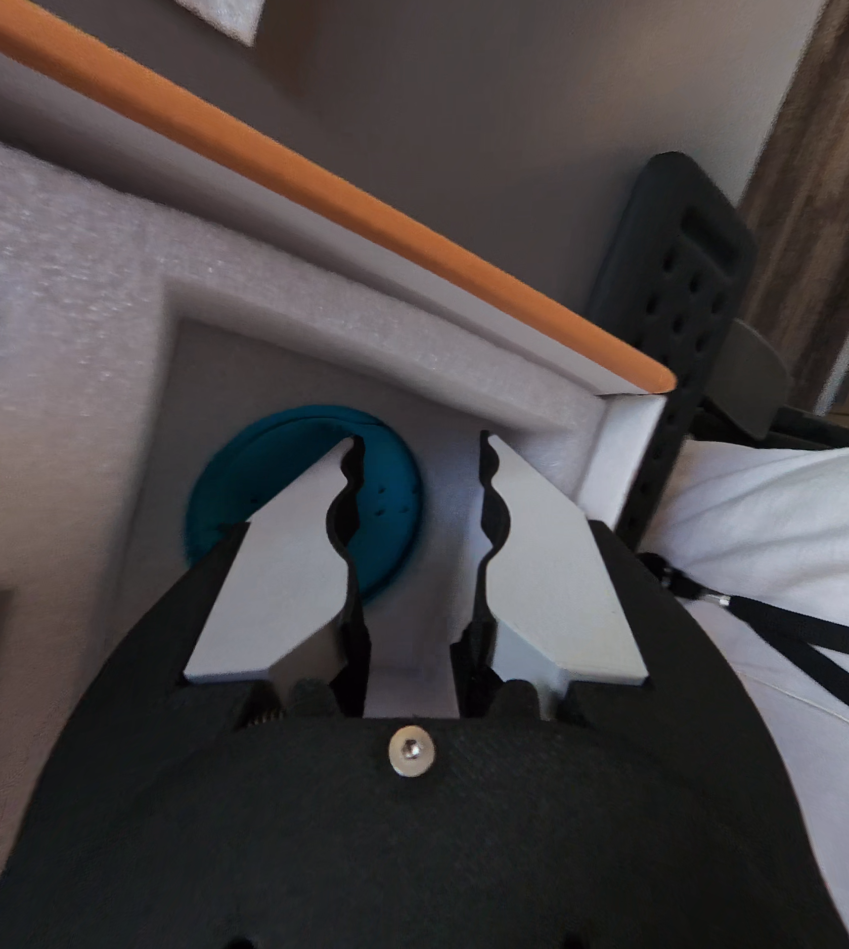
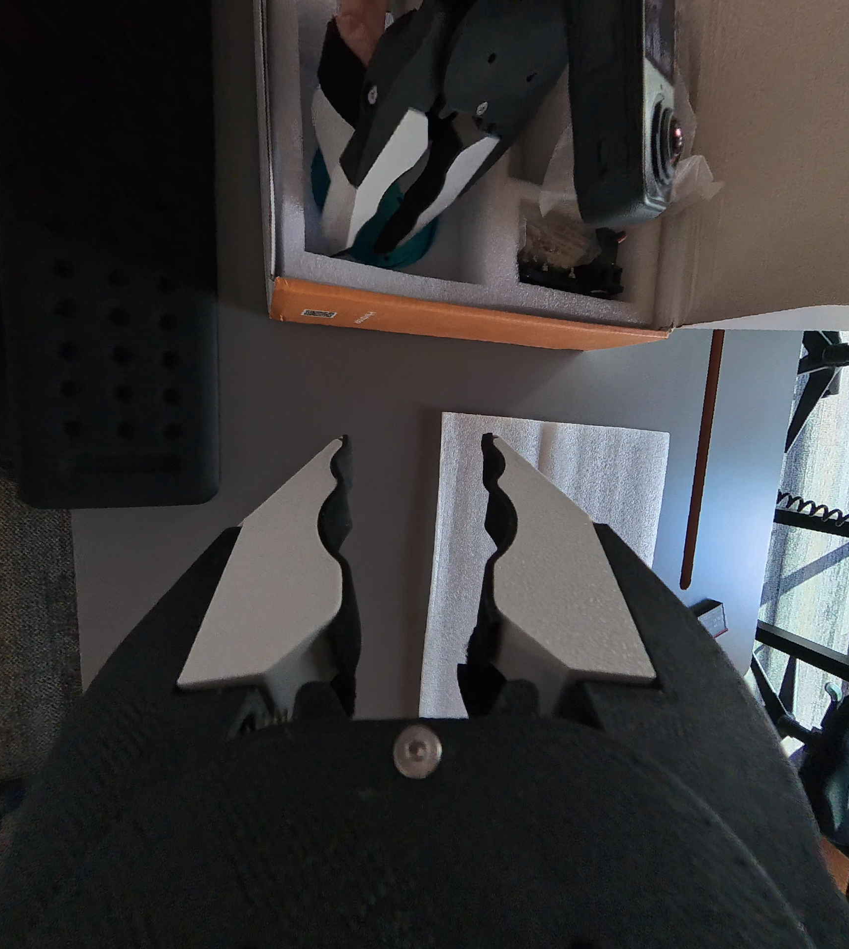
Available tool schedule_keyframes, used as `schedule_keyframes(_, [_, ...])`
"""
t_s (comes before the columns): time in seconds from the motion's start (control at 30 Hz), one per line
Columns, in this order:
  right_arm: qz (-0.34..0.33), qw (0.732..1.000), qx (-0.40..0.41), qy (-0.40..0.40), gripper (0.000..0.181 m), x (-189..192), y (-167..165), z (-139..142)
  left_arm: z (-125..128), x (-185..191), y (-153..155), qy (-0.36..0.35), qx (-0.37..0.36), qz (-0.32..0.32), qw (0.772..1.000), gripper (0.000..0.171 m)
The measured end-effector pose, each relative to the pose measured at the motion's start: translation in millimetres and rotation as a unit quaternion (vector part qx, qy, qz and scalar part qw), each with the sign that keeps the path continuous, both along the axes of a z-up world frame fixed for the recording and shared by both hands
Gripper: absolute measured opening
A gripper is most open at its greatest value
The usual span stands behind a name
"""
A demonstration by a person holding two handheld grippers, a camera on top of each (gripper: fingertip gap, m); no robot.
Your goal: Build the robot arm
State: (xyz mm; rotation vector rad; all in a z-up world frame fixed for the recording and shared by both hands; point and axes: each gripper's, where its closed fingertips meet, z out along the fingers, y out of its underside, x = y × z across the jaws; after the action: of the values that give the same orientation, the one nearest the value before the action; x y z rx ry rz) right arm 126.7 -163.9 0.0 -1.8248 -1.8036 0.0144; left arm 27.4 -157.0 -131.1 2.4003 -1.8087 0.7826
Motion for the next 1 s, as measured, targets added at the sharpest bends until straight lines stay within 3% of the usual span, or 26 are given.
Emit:
schedule_keyframes(0.07, [0.001,1.0,0.001,-0.002,0.05,0.6,-1.6,0.1,-1.7,0.8,-8.9,0.001,-0.025,0.007,1.0,0.046])
schedule_keyframes(0.27, [0.002,1.0,0.004,-0.005,0.05,1.2,-1.6,1.8,-4.6,0.5,-5.8,0.017,0.01,-0.003,1.0,0.049])
schedule_keyframes(0.37, [0.004,1.0,0.007,-0.01,0.05,1.6,-1.6,1.4,-1.8,2.5,-10.2,0.017,0.046,-0.028,0.998,0.033])
schedule_keyframes(0.47, [0.006,1.0,0.011,-0.015,0.05,3.2,-0.7,1.1,-2.2,3.0,-12.7,0.025,0.055,-0.039,0.997,0.03])
schedule_keyframes(0.7, [0.008,1.0,0.022,-0.01,0.05,4.2,0.4,0.1,-5.5,-0.4,-18.3,0.038,-0.09,0.025,0.995,0.028])
schedule_keyframes(1.0, [0.007,1.0,0.022,0.004,0.049,10.2,1.1,-6.9,-4.2,-1.0,-16.9,-0.003,-0.127,0.018,0.992,0.012])
